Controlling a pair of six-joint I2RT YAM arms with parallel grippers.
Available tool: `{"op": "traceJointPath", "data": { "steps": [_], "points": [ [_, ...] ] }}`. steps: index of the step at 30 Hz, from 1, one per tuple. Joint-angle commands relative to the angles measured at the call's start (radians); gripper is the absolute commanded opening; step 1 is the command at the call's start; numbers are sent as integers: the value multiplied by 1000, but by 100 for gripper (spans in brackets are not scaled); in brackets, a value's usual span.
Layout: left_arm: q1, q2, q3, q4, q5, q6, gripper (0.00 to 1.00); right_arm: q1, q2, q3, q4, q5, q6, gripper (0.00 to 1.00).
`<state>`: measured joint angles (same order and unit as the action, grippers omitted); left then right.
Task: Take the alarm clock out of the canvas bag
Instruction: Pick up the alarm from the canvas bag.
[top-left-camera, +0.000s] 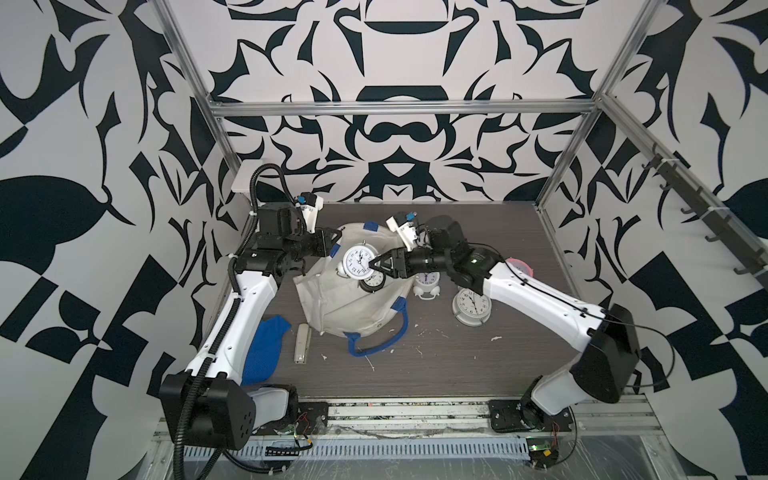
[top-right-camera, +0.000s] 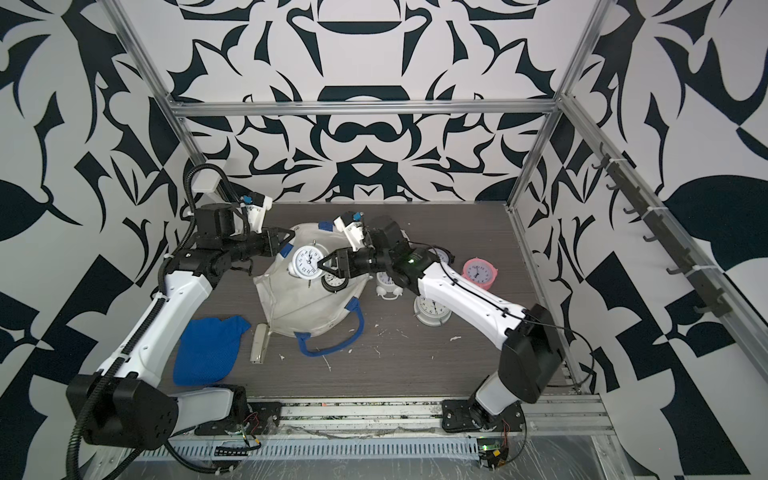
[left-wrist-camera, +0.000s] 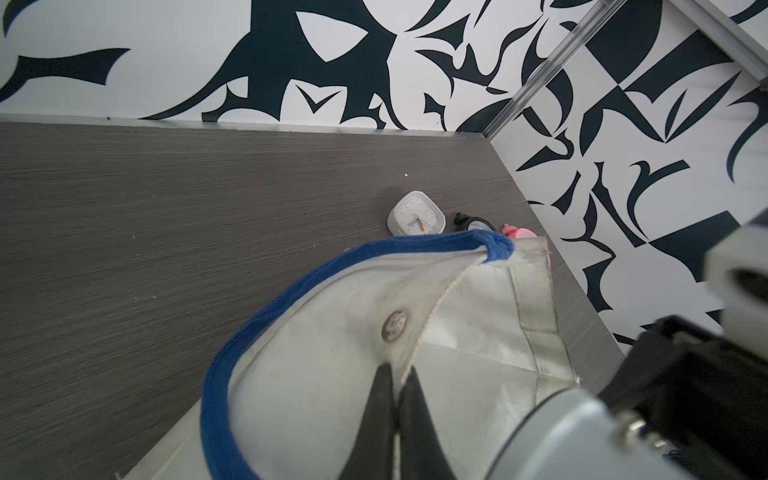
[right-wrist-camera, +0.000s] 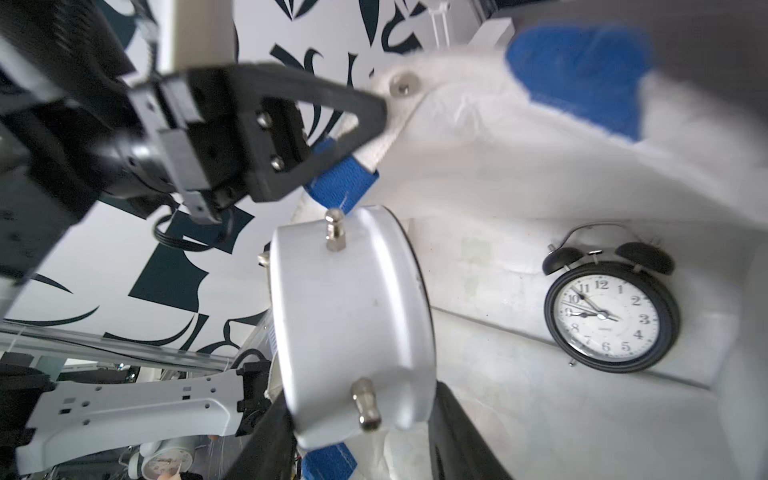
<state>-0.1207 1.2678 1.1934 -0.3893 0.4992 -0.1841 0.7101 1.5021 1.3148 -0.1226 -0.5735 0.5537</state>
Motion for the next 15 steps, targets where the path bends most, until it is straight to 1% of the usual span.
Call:
{"op": "traceJointPath", "data": {
  "steps": [1, 8, 15],
  "points": [
    [10, -6, 41, -19, -29, 5, 0, -45, -102, -4, 4, -31, 23, 37],
    [31, -17, 49, -41, -122, -10, 0, -147, -246, -78, -85, -65, 79, 37],
    [54, -33, 38, -28, -145, -24, 0, -257, -397, -169, -168, -109, 135, 37]
  ]
}}
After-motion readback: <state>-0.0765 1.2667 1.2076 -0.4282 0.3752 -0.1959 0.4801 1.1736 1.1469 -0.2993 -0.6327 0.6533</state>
